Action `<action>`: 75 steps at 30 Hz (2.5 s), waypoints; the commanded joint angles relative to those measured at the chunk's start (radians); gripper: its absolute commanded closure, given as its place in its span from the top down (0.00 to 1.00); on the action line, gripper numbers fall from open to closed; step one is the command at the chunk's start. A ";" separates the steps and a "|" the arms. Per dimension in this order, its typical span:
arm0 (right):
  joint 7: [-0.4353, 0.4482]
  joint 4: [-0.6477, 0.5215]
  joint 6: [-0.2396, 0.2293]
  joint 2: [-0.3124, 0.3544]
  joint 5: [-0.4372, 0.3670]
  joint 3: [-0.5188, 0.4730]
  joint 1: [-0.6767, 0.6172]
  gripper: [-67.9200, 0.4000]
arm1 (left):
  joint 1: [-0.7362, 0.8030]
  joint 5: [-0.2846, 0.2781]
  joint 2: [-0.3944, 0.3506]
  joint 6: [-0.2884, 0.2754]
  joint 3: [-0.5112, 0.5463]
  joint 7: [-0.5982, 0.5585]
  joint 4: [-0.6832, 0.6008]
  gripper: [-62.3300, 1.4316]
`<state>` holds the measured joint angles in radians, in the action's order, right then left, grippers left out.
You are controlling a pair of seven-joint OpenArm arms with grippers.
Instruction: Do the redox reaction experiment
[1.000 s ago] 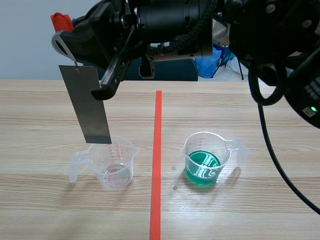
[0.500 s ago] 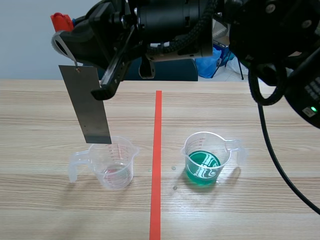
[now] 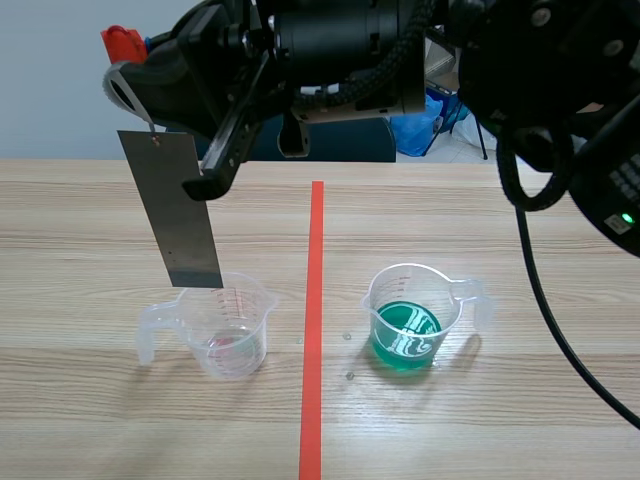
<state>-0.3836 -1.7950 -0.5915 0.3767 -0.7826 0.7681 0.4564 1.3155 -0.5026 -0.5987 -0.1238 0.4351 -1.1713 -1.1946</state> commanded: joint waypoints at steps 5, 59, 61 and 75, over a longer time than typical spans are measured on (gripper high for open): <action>0.015 -0.007 0.000 -0.003 -0.007 -0.002 0.029 0.02 | 0.001 -0.009 0.005 0.002 -0.001 -0.016 -0.004 1.00; 0.020 0.057 -0.002 -0.023 0.014 -0.001 0.028 0.02 | 0.001 -0.009 0.005 0.002 -0.001 -0.010 -0.004 1.00; 0.031 0.085 -0.004 -0.035 0.039 0.003 0.027 0.02 | 0.001 -0.009 0.005 0.002 -0.001 -0.010 -0.004 1.00; 0.126 0.245 -0.004 -0.095 0.153 0.064 0.026 0.02 | 0.001 -0.009 0.005 0.002 -0.001 -0.010 -0.004 1.00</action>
<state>-0.2852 -1.5482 -0.5953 0.2893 -0.6239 0.8368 0.4564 1.3155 -0.5026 -0.5987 -0.1238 0.4351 -1.1633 -1.1946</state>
